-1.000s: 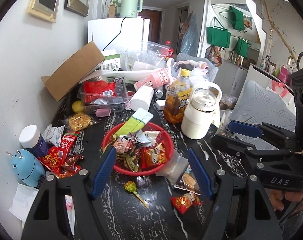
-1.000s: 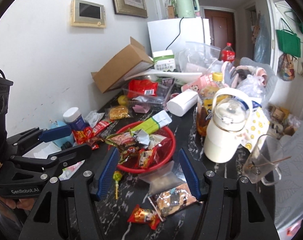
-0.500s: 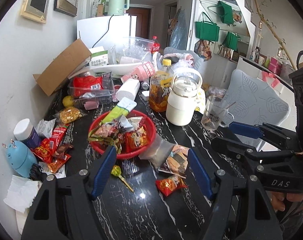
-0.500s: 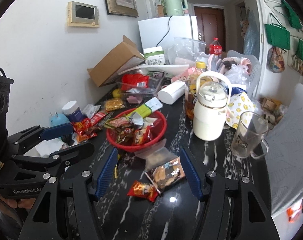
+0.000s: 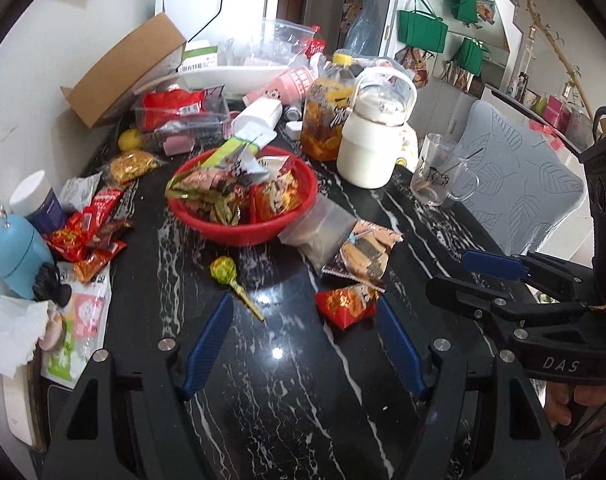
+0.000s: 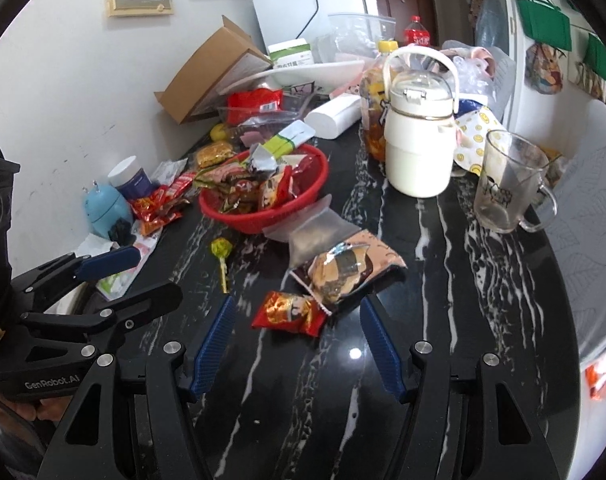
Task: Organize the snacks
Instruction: 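Withdraw both open grippers from the basket, then move the right gripper to the red cartoon packet while the left gripper moves to the green lollipop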
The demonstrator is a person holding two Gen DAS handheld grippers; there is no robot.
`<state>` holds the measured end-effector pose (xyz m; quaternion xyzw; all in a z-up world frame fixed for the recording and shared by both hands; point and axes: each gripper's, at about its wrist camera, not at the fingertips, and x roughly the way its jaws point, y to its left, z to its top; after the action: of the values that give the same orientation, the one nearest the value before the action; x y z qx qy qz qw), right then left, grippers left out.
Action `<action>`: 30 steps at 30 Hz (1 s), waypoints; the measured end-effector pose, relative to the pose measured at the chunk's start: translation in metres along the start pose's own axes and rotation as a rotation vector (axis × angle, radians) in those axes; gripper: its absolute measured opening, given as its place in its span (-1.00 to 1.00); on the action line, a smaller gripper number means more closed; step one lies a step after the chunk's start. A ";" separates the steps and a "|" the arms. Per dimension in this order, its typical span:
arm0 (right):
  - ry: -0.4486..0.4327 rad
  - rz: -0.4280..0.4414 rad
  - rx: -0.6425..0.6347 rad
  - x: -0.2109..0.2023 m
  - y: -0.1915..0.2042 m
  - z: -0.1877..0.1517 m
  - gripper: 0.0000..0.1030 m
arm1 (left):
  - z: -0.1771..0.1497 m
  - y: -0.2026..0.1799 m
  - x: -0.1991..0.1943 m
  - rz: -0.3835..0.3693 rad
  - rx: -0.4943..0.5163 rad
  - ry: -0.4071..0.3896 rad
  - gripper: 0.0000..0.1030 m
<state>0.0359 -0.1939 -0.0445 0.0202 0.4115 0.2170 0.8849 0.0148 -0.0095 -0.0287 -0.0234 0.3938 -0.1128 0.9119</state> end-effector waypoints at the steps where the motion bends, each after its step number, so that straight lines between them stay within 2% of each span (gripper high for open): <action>1: 0.007 -0.001 0.003 0.002 0.000 0.000 0.26 | -0.003 0.002 0.002 0.004 -0.005 0.006 0.42; 13: 0.115 0.043 0.045 0.042 0.002 -0.019 0.26 | -0.027 0.025 0.032 0.018 -0.095 0.089 0.42; 19: 0.149 0.063 0.058 0.063 0.001 -0.018 0.27 | -0.025 0.042 0.046 0.035 -0.130 0.096 0.42; 22: 0.172 0.065 0.068 0.076 0.000 -0.015 0.40 | -0.022 0.049 0.054 0.046 -0.142 0.104 0.42; 30: 0.217 0.076 0.077 0.100 -0.001 -0.007 0.40 | -0.006 0.066 0.076 0.068 -0.154 0.101 0.42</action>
<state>0.0883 -0.1558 -0.1216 0.0461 0.5117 0.2356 0.8249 0.0735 0.0377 -0.0954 -0.0744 0.4476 -0.0524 0.8896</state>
